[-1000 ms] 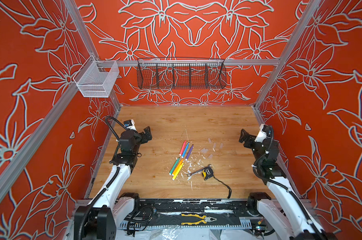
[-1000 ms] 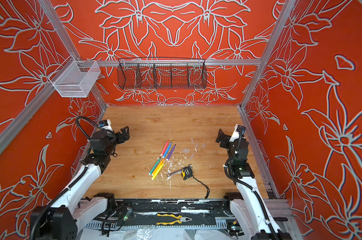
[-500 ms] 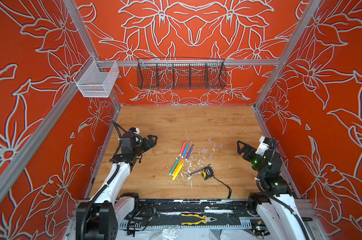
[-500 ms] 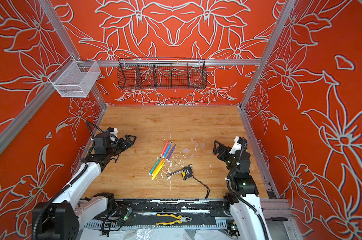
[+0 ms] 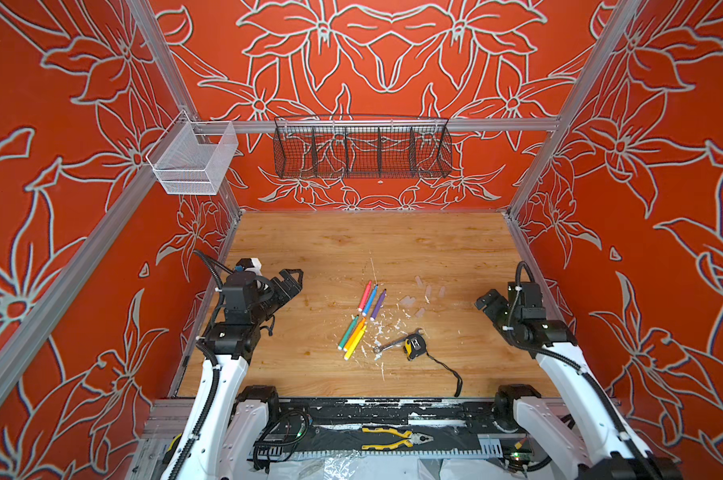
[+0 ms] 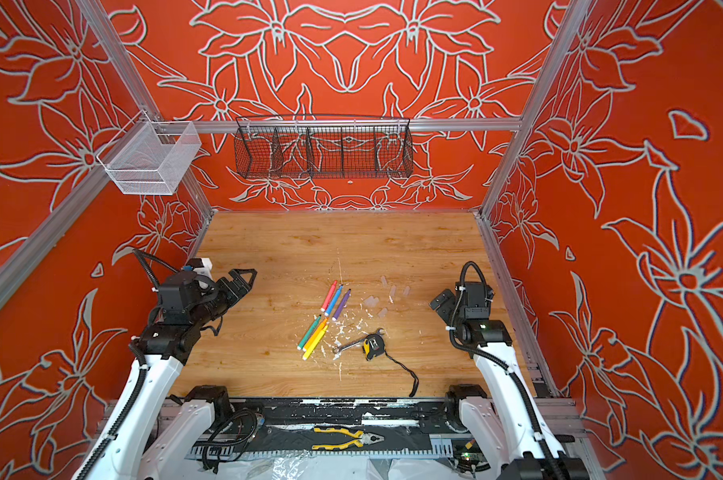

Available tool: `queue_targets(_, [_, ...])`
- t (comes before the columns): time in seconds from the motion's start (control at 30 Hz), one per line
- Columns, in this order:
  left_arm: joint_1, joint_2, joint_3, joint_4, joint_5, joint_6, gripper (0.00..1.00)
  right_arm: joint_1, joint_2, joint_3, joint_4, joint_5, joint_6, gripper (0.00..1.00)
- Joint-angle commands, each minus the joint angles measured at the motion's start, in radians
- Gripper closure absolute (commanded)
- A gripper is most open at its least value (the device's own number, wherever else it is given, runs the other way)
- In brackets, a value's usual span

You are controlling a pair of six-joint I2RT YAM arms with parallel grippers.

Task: Insert the pens into the pen caps
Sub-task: 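Raise both arms and move the left gripper toward the markers, then grasp the purple marker with the left gripper and lift it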

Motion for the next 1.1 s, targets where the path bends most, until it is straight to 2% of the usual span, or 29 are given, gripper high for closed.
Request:
queue_targets(0.0, [-0.018, 0.044, 0.036, -0.077, 0.071, 0.066, 0.03, 0.000, -0.121, -0.070, 0.106, -0.052, -0.013, 0.02])
queue_targets(0.03, [-0.054, 0.060, 0.051, -0.084, 0.072, 0.080, 0.03, 0.000, -0.156, -0.096, 0.171, -0.109, -0.083, 0.02])
queue_targets(0.07, [-0.132, 0.078, 0.074, -0.109, 0.004, 0.092, 0.03, -0.001, -0.188, -0.114, 0.230, -0.155, -0.143, 0.02])
queue_targets(0.17, [-0.494, 0.134, 0.130, -0.137, -0.331, 0.096, 0.03, -0.001, -0.148, -0.034, 0.075, -0.045, -0.185, 0.02])
queue_targets(0.2, [-0.596, 0.169, 0.144, -0.120, -0.380, 0.100, 0.01, 0.000, -0.098, 0.005, 0.043, -0.021, -0.211, 0.03])
queue_targets(0.3, [-0.777, 0.329, 0.203, -0.091, -0.445, 0.100, 0.06, 0.000, 0.086, 0.098, -0.017, 0.008, -0.259, 0.03])
queue_targets(0.37, [-0.847, 0.433, 0.257, -0.109, -0.500, 0.094, 0.09, 0.000, 0.212, 0.163, -0.087, 0.069, -0.244, 0.06])
queue_targets(0.43, [-0.874, 0.533, 0.318, -0.160, -0.535, 0.082, 0.13, 0.000, 0.329, 0.212, -0.116, 0.098, -0.243, 0.12])
queue_targets(0.6, [-0.877, 0.716, 0.438, -0.241, -0.547, 0.081, 0.15, 0.001, 0.536, 0.251, -0.027, 0.015, -0.302, 0.14])
queue_targets(0.73, [-0.875, 0.828, 0.510, -0.275, -0.520, 0.081, 0.16, 0.001, 0.528, 0.161, 0.115, 0.062, -0.297, 0.10])
queue_targets(0.83, [-0.875, 0.927, 0.591, -0.324, -0.497, 0.086, 0.23, 0.001, 0.509, 0.130, 0.141, 0.130, -0.284, 0.10])
queue_targets(1.07, [-0.875, 1.113, 0.738, -0.391, -0.467, 0.083, 0.34, 0.003, 0.416, 0.048, 0.230, 0.124, -0.284, 0.14])
